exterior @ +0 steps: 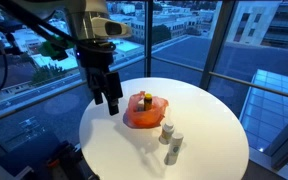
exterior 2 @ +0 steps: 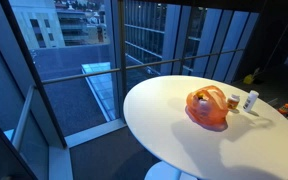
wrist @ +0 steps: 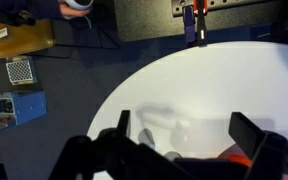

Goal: Remove the blue container from the plastic bag and put it on the table

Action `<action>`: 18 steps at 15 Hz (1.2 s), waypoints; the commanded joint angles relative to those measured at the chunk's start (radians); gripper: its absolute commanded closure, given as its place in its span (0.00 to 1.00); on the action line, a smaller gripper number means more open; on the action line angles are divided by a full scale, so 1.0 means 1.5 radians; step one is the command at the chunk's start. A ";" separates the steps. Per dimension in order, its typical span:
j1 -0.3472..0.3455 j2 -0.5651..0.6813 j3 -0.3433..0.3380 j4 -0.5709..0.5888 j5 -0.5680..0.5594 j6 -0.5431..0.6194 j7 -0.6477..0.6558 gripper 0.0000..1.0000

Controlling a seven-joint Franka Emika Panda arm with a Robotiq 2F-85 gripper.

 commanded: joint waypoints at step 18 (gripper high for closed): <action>0.024 0.062 -0.008 0.042 0.003 0.029 0.033 0.00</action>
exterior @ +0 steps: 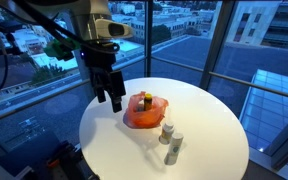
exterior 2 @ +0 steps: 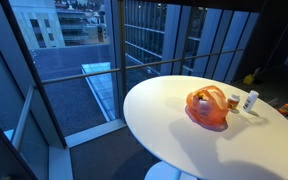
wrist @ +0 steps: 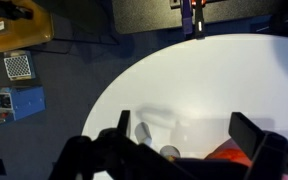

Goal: Remove the blue container from the plastic bag and put it on the table

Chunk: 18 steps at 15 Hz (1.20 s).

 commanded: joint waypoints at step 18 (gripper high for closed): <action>0.018 0.185 -0.003 0.124 0.048 0.061 0.164 0.00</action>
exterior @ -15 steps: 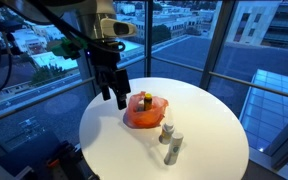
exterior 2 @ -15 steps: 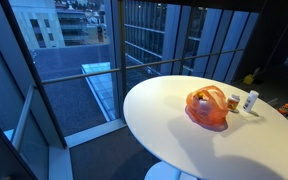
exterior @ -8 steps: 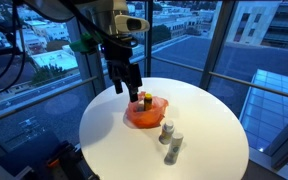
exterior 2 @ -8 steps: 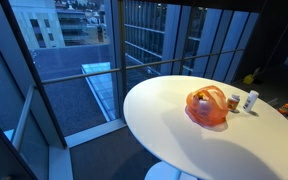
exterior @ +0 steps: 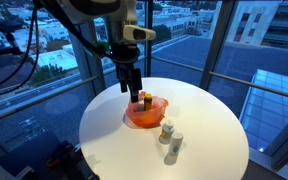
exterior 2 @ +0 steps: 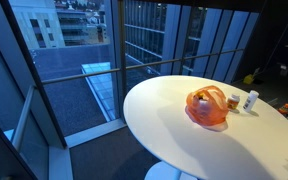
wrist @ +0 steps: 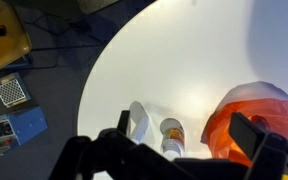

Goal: Remove the blue container from the plastic bag and put it on the table

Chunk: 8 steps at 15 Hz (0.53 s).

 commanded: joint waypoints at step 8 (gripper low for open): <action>-0.006 0.042 -0.003 0.033 -0.005 0.015 0.049 0.00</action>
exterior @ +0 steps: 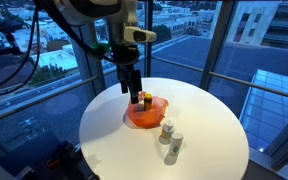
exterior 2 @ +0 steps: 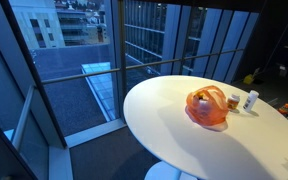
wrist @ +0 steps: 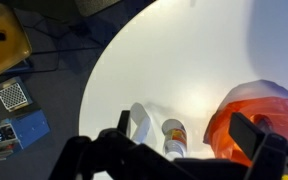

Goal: Remove the blue container from the plastic bag and put it on the table

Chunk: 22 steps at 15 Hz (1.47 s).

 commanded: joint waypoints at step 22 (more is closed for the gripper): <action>0.053 0.360 -0.038 0.237 0.003 0.171 0.060 0.00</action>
